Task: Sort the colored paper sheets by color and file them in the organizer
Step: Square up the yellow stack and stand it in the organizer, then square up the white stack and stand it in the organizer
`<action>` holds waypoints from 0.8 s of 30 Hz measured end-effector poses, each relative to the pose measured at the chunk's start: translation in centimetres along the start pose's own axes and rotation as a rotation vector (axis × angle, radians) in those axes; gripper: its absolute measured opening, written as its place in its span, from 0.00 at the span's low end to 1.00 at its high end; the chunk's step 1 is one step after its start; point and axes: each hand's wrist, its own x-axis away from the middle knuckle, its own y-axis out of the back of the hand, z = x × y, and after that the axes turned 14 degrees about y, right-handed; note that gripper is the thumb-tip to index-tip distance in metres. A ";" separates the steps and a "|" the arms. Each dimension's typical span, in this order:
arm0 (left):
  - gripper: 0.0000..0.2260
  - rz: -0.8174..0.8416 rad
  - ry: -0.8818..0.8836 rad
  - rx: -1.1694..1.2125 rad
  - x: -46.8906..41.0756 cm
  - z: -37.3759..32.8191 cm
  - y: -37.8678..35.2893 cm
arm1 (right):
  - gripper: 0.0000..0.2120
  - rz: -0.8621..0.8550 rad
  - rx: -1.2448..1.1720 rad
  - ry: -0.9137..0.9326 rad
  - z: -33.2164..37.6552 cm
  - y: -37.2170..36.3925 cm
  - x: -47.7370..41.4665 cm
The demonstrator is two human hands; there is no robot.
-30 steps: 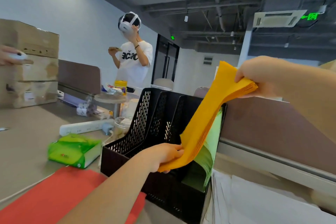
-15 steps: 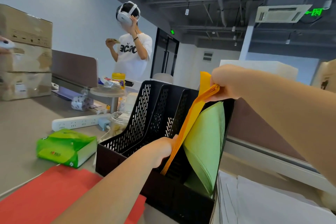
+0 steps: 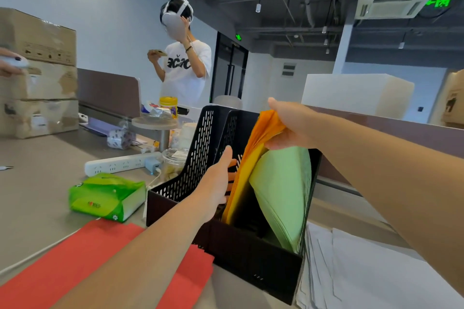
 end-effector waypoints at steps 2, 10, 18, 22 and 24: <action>0.24 -0.016 0.012 0.007 1.4 -0.1 0.0 | 0.29 0.013 0.013 0.023 0.0 0.5 1.3; 0.09 -0.145 0.028 0.115 7.9 0.9 -2.2 | 0.22 0.024 0.094 -0.008 -0.9 4.6 10.1; 0.05 -0.116 -0.010 -0.152 11.8 9.0 -10.2 | 0.12 -0.287 0.394 -0.133 -15.0 12.2 21.8; 0.08 -0.215 -0.130 -0.423 11.5 14.2 -14.0 | 0.11 -0.666 0.520 -0.158 -23.8 15.7 28.8; 0.11 -0.284 -0.206 -0.559 11.1 16.5 -14.6 | 0.08 -0.782 0.474 -0.210 -26.9 17.1 31.1</action>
